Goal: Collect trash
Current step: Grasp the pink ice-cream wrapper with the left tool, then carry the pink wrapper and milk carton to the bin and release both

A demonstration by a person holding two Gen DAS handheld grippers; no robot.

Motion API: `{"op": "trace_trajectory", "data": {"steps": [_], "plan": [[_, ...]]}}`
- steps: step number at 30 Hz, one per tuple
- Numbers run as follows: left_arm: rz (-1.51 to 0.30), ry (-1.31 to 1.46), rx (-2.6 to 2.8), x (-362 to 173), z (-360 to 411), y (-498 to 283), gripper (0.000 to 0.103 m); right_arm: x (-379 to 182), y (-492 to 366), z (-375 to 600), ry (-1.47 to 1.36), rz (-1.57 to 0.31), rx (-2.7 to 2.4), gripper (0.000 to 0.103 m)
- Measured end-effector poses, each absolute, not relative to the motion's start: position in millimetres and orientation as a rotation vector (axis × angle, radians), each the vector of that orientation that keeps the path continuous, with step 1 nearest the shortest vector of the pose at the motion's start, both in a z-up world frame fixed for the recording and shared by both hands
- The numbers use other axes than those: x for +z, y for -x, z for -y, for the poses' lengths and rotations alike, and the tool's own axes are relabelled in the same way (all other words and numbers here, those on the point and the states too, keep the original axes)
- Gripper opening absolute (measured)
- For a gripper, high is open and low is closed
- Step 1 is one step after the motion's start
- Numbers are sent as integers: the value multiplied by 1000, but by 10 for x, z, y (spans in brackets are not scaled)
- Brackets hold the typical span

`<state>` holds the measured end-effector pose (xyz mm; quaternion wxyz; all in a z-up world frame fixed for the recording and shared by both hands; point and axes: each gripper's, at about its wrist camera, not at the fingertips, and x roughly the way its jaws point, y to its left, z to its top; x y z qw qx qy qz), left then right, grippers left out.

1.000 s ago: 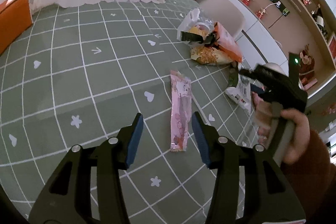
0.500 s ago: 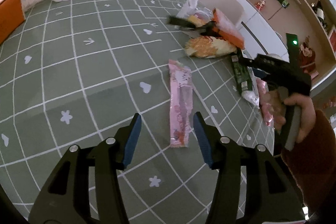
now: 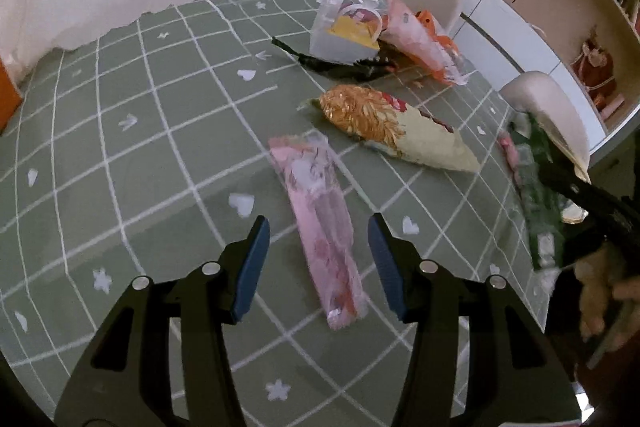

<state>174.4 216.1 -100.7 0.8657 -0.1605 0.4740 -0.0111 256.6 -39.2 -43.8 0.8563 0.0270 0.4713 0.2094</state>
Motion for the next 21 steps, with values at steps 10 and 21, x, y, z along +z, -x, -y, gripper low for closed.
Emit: {"op": "trace_trajectory", "data": {"steps": [10,21], "plan": [[-1005,300,40,-997,-2026,-1998,17,-246,-2366,538,-29,-923,478,48],[-783,324,-51,92,-1689,-1815,17,430,-2323,854,-47,-792,514,48]]}}
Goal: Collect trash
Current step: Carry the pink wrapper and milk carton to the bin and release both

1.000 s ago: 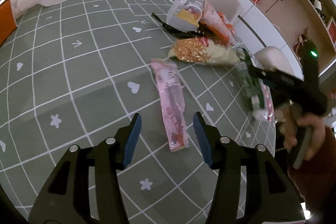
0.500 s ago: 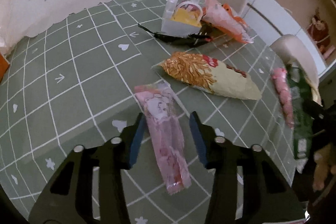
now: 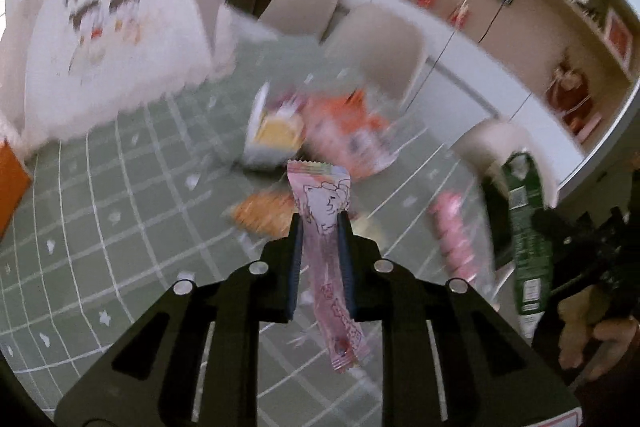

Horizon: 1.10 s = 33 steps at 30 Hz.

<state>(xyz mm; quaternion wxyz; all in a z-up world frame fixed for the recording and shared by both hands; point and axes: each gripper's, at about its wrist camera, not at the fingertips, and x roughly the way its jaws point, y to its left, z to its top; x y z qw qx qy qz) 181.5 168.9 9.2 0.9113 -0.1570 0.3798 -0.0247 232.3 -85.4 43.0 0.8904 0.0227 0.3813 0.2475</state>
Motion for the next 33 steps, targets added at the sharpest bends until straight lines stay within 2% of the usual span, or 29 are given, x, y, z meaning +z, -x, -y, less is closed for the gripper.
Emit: {"op": "trace_trajectory", "data": {"steps": [6,14,24,33], "plan": [[-638,310,-142,749,-1233,-1944,17,1008,-2312,1185,-27,-647,501,48],[-580,296,-297,1133,-363,-2381,17,1534,-2375,2064,-15,-514,381,48],[-623,235,-430,1115,904,-2993,17,1702,-2664,3327,-56,-451,253,48],[-707,225,-538,757,1893,-3463,17,1603,-2959,4116,-56,-433,217,48]]}}
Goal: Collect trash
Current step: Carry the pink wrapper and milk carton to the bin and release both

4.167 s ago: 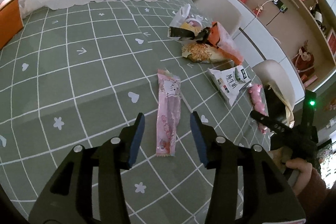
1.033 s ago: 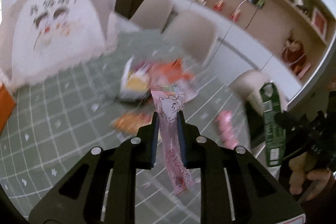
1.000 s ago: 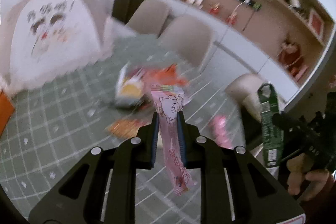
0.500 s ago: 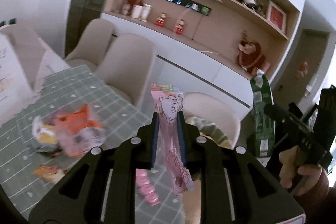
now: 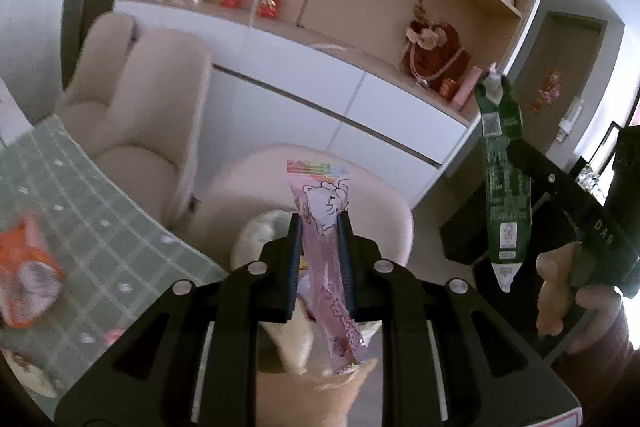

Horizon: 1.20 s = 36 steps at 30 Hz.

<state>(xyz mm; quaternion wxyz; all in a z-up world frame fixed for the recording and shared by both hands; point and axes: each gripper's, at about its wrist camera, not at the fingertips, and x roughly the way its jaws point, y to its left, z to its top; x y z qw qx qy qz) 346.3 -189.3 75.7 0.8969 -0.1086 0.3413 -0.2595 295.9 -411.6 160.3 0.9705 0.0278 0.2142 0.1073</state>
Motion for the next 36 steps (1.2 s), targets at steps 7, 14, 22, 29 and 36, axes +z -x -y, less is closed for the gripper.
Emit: {"op": "trace_trajectory", "data": {"steps": [7,14,22,29,36], "plan": [[-748,214,-583,424,2398,-3804,19,1519,-3112,4482,-91,-417,186,48],[-771,236,-580,204,2488,-3913,51,1305,-3283,4586,-92,-417,196,48],[-751,225,-431,270,1937,-3541,53,962,-3576,4352,-117,-444,269,48],[-782,263,-308,151,1420,-3186,53,501,-3694,4111,-121,-466,271,48],[-814,321,-214,-26,972,-2936,53,203,-3655,4011,-117,-475,246,49]]}}
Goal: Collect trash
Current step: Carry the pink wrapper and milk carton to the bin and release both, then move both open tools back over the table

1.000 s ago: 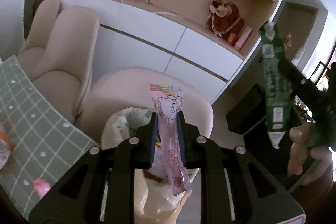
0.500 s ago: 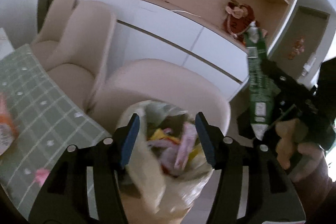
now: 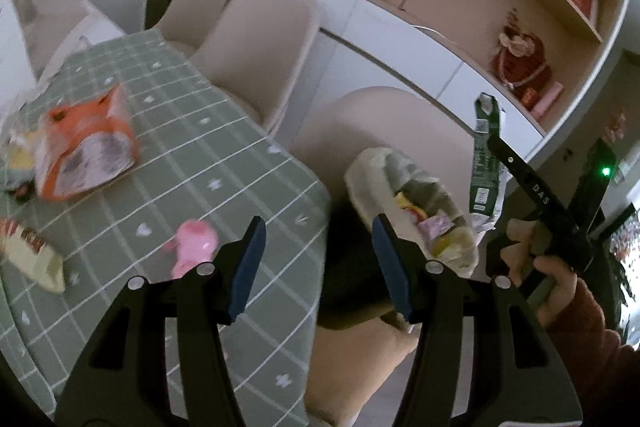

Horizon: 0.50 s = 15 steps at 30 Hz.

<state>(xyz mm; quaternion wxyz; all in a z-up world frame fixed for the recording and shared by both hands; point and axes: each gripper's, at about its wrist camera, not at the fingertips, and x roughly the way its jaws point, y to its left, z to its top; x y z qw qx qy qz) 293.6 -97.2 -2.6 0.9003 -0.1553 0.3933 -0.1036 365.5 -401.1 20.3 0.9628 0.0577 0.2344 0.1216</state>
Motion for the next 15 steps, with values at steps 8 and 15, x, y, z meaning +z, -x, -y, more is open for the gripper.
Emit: {"op": "trace_trajectory", "data": {"steps": [8,15], "plan": [[-843,325,-188,-141,704,-2724,53,-21,-3607,3854,-110,-513,200,50],[-863,361,-166,-264,299,-2544,53,30,-3396,3810,-129,-526,100,56]]}}
